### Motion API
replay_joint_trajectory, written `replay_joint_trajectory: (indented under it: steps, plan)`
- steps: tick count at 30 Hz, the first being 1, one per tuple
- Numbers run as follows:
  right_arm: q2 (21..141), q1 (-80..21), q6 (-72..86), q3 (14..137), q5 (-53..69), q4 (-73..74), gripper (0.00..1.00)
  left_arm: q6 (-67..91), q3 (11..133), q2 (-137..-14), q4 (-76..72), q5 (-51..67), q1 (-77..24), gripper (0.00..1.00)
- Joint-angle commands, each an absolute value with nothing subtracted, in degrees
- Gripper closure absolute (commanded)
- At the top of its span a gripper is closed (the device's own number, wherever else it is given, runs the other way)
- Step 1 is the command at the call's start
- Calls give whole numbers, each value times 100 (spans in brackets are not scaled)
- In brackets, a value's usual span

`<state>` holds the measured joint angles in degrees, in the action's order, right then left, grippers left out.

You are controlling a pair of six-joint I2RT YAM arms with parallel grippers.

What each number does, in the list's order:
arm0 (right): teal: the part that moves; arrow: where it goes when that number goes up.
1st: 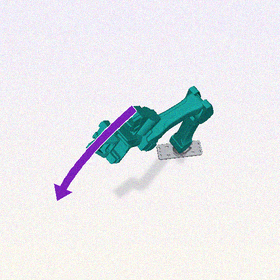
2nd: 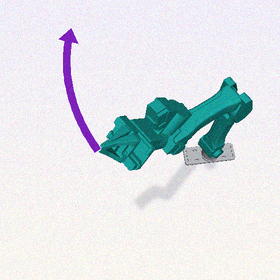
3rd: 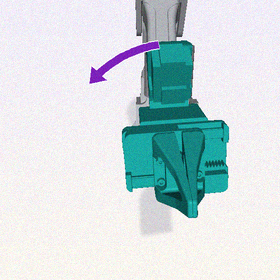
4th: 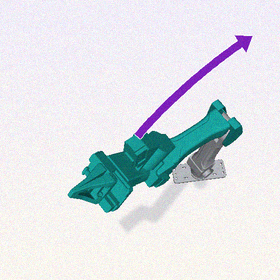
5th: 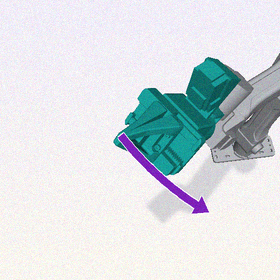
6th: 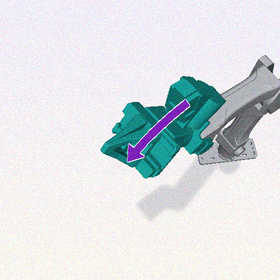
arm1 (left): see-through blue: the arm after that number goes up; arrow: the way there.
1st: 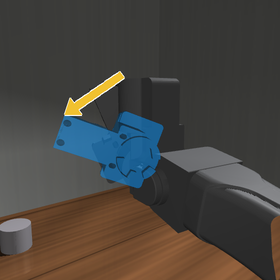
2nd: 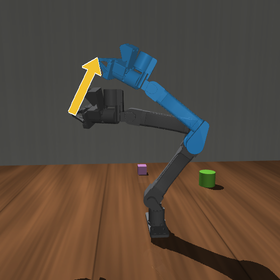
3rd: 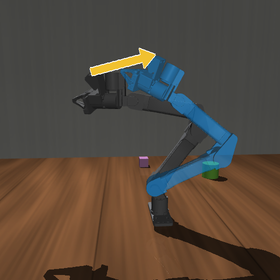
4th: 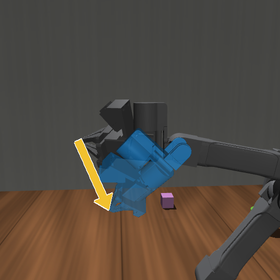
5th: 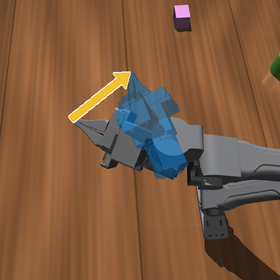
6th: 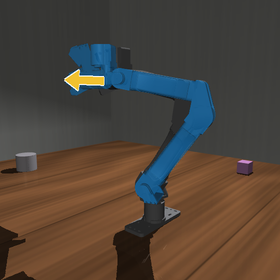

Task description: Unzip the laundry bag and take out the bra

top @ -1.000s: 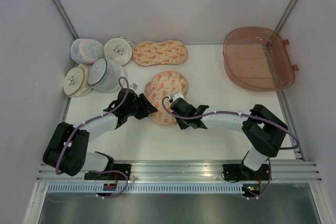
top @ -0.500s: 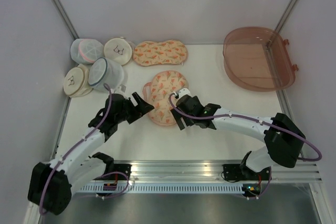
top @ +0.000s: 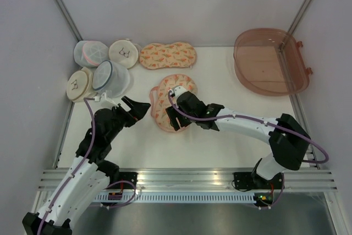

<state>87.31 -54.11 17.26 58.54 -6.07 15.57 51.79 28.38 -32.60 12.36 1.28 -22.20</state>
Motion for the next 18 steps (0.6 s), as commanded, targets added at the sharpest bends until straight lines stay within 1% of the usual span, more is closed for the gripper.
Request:
replay_joint_trajectory:
  steps: [1, 8, 10, 12, 14, 18]
  plan:
    - [9315, -5528, 1679, 6397, -106, 933, 24, 5124, 2979, -2902, 1371, -202, -2197, 1]
    - [10230, -5669, 1670, 7154, -44, 870, 32, 5142, 2971, -2654, 1564, -351, -2197, 1]
    - [10423, -5695, 1687, 7294, -35, 861, 36, 5133, 2979, -2575, 1608, -378, -2197, 1]
    - [10555, -5713, 1705, 7356, -44, 879, 44, 5115, 2988, -2514, 1661, -439, -2197, 1]
    - [10643, -5739, 1723, 7435, -35, 914, 49, 5098, 2997, -2470, 1714, -509, -2206, 1]
    - [10819, -5783, 1714, 7514, -70, 958, 49, 5098, 2980, -2417, 1758, -580, -2206, 0]
